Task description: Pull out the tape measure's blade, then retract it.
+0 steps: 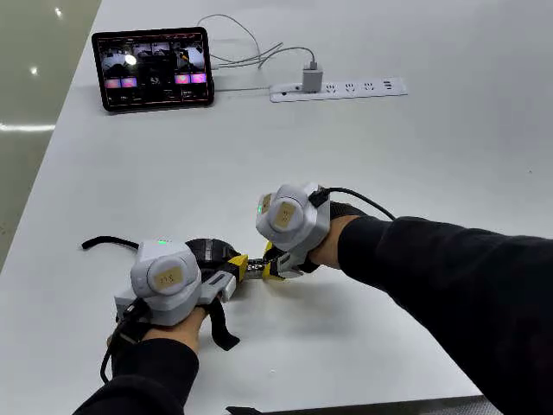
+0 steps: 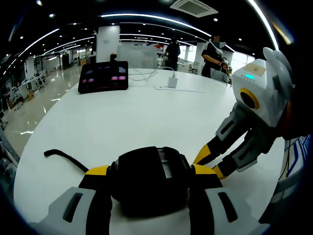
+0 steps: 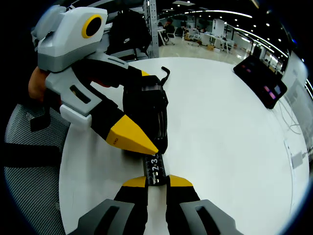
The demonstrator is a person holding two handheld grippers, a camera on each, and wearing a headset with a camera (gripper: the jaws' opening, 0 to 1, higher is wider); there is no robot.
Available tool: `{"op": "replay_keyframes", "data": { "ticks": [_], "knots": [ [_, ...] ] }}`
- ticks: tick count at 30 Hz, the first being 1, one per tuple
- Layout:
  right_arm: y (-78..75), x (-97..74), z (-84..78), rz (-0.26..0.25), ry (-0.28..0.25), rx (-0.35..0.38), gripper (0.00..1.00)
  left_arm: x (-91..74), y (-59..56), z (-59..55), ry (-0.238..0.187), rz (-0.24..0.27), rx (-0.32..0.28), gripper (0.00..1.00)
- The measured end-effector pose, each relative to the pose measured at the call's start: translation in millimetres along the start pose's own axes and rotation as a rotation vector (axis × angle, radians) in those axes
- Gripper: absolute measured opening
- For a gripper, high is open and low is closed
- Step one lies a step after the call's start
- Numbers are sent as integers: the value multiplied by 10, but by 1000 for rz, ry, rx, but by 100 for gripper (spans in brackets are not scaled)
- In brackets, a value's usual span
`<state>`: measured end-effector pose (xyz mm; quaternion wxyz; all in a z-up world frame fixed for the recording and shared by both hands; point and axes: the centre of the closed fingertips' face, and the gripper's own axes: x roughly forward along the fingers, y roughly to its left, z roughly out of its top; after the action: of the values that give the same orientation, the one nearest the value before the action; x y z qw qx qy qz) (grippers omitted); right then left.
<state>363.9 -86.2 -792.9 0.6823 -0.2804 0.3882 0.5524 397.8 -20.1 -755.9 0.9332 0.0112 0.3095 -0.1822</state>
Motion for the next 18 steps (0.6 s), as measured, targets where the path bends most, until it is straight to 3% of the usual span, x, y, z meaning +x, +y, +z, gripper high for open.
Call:
{"op": "replay_keyframes", "data": {
  "ticks": [18],
  "knots": [
    [-1, 39, 68, 1, -27, 3, 9, -9, -8, -4, -2, -4, -5, 58]
  ]
}}
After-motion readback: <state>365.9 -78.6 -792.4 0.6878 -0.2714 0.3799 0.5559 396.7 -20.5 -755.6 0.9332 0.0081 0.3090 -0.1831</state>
